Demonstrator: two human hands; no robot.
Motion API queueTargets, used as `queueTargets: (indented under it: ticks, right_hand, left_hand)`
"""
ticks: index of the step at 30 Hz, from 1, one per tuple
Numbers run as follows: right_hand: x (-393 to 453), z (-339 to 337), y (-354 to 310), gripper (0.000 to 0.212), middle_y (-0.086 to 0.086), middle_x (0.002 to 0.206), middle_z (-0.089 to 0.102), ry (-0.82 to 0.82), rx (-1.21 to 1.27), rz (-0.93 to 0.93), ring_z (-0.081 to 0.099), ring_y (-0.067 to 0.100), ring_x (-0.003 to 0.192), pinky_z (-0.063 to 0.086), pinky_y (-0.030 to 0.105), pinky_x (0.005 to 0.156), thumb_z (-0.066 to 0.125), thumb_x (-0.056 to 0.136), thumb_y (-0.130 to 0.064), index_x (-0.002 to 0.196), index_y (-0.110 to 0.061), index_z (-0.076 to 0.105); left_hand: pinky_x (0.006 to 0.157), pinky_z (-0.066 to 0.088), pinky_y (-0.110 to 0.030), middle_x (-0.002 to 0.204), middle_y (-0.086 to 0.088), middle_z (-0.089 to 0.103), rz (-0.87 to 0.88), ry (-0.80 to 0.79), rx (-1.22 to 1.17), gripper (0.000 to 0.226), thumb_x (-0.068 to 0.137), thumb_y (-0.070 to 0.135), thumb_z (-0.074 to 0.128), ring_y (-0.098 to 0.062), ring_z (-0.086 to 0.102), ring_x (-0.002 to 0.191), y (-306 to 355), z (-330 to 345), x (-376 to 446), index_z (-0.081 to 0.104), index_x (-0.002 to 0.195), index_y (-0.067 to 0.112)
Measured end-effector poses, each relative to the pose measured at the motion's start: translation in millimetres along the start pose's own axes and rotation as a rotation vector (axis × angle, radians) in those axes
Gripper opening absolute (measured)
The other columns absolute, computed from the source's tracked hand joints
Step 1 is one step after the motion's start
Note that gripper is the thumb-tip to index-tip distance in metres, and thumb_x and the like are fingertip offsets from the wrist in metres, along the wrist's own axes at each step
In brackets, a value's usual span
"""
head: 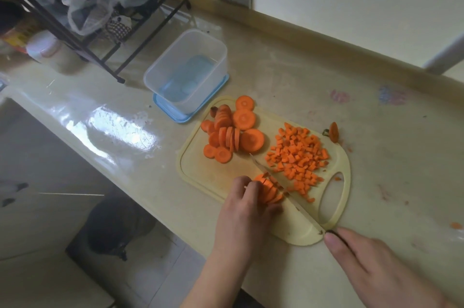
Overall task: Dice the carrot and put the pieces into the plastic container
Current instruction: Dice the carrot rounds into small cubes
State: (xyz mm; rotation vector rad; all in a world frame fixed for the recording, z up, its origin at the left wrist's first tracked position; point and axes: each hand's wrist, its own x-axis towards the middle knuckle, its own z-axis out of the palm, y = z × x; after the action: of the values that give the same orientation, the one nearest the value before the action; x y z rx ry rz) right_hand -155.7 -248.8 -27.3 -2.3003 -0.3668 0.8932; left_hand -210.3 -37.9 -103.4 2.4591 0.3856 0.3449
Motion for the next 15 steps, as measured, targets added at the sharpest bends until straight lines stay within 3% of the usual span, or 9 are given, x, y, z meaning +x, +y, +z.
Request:
queueTargets:
  ticks: [4, 10, 12, 15]
  right_hand:
    - [3, -7, -5, 0.097, -0.003, 0.067, 0.064, -0.008, 0.003, -0.015, 0.060, 0.009, 0.064, 0.047, 0.027, 0.065, 0.007, 0.061, -0.096, 0.081, -0.017, 0.059]
    - [1, -14, -5, 0.099, 0.006, 0.065, 0.057, 0.001, -0.013, 0.001, 0.052, 0.013, 0.055, 0.042, 0.028, 0.059, 0.010, 0.059, -0.098, 0.075, -0.012, 0.056]
    - [-2, -16, -6, 0.095, 0.005, 0.065, 0.058, 0.006, -0.017, 0.008, 0.053, 0.013, 0.056, 0.043, 0.027, 0.059, 0.009, 0.057, -0.099, 0.077, -0.017, 0.054]
    - [-6, -17, -7, 0.085, 0.002, 0.064, 0.060, 0.008, -0.009, -0.007, 0.056, 0.011, 0.057, 0.043, 0.026, 0.058, 0.010, 0.057, -0.099, 0.082, -0.029, 0.052]
  left_hand:
    - [0.052, 0.049, -0.031, 0.094, 0.001, 0.053, 0.088, -0.017, 0.089, 0.044, 0.082, 0.056, 0.064, -0.021, 0.056, 0.070, -12, -2, 5, 0.059, 0.092, 0.014]
    - [0.060, 0.049, -0.031, 0.092, -0.006, 0.058, 0.248, 0.040, 0.142, 0.054, 0.088, 0.063, 0.062, -0.024, 0.055, 0.075, -11, -14, 13, 0.064, 0.089, 0.009]
    - [0.071, 0.051, -0.034, 0.097, -0.011, 0.062, 0.359, 0.053, 0.103, 0.041, 0.091, 0.046, 0.070, -0.027, 0.057, 0.084, -13, -16, 13, 0.068, 0.092, 0.005]
    - [0.089, 0.052, -0.043, 0.114, -0.018, 0.066, 0.518, -0.057, 0.069, 0.021, 0.089, 0.014, 0.078, -0.035, 0.060, 0.107, -23, -10, 13, 0.072, 0.103, -0.001]
